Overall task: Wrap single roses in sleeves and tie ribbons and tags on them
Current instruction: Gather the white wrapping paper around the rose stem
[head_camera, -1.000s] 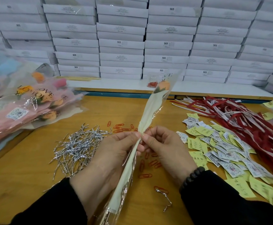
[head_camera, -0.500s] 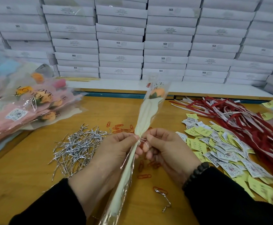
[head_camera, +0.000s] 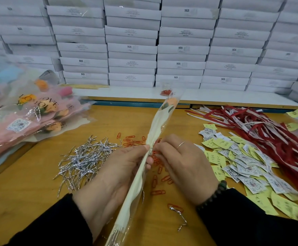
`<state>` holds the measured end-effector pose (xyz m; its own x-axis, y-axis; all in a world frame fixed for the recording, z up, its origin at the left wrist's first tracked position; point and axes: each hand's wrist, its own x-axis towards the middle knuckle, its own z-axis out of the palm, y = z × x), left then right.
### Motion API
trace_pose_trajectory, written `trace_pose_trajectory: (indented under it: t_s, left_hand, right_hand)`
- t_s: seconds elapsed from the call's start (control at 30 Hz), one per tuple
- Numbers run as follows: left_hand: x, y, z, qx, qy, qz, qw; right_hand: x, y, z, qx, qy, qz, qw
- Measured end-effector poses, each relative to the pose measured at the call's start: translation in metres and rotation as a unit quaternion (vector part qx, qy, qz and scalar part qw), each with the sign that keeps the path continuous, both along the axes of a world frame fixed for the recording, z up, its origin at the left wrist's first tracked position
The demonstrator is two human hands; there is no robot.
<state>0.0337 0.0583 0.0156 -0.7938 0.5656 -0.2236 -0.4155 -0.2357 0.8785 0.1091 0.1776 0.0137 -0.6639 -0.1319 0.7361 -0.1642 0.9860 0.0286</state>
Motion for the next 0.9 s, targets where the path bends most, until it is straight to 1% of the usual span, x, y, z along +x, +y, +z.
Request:
trace_pose_trajectory:
  t_s: [0.2,0.3,0.4,0.47,0.53,0.57,0.63,0.7,0.8,0.9]
  left_hand:
    - [0.002,0.001,0.0,0.005,-0.005,-0.01,1.0]
    - [0.003,0.002,-0.001,0.005,-0.013,-0.015,1.0]
    - [0.004,0.001,-0.001,-0.009,0.002,-0.026,1.0]
    - [0.005,0.001,0.0,-0.013,0.016,-0.029,0.999]
    - [0.007,0.0,0.001,-0.008,0.033,-0.024,0.999]
    - [0.008,0.0,0.001,-0.005,0.044,-0.02,0.999]
    - [0.009,0.0,0.003,0.003,0.066,-0.014,0.998]
    - [0.009,-0.001,0.003,0.007,0.087,-0.009,0.996]
    - [0.01,-0.001,0.003,0.016,0.114,-0.009,0.993]
    - [0.01,-0.001,0.002,0.002,0.144,-0.009,0.99]
  right_hand:
    - [-0.001,0.007,0.002,0.053,0.016,0.02,0.998]
    - [-0.001,0.009,0.002,0.052,0.022,0.022,0.998]
    - [-0.001,0.01,0.001,0.031,0.014,0.029,0.999]
    - [-0.001,0.008,0.001,-0.016,-0.007,0.039,0.999]
    - [-0.002,0.004,0.002,-0.116,-0.037,0.046,0.992]
    - [-0.002,0.002,0.002,-0.177,-0.05,0.046,0.982]
    - [-0.005,-0.002,0.003,-0.3,-0.083,0.042,0.949]
    - [-0.007,-0.005,0.007,-0.423,-0.117,0.045,0.898]
    - [-0.008,-0.006,0.012,-0.575,-0.174,0.073,0.796]
    - [-0.007,-0.004,0.013,-0.683,-0.231,0.106,0.685]
